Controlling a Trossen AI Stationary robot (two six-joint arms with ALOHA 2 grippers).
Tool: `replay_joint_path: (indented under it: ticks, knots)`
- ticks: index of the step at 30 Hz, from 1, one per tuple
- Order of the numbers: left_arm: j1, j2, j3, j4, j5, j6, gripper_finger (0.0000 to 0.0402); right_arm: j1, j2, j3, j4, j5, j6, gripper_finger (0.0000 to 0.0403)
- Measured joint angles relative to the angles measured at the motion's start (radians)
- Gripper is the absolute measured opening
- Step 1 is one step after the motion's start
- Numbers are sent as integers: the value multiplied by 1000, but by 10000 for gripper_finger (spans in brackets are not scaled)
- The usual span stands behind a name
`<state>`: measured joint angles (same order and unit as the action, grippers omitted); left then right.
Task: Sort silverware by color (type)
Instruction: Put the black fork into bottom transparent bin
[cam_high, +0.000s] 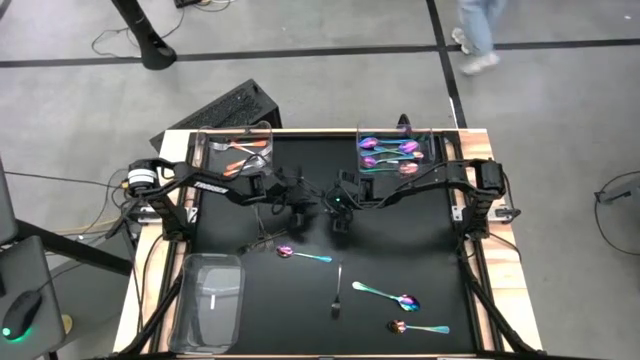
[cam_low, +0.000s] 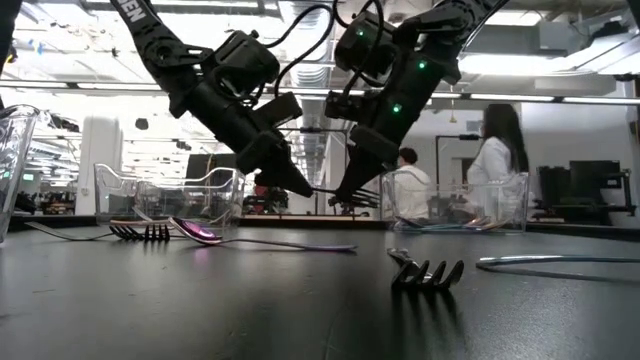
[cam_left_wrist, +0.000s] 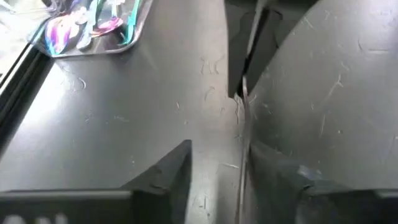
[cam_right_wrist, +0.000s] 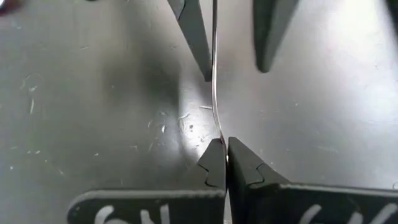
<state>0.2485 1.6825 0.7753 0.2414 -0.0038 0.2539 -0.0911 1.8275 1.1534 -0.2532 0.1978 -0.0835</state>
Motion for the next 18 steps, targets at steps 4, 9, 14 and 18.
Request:
replay_joint_path:
  ticks: [4,9,14,18]
  knots:
    - [1,0,0,-25,27,6,53,0,0,0,0,21,-1,10]
    - [-1,-15,1,-82,79,16,5,7,0,1,4,14,25,21]
    - [-37,-137,7,-384,52,19,1,28,-13,3,5,15,80,62]
    - [-102,-296,42,-661,-57,31,0,51,-52,3,56,14,75,100]
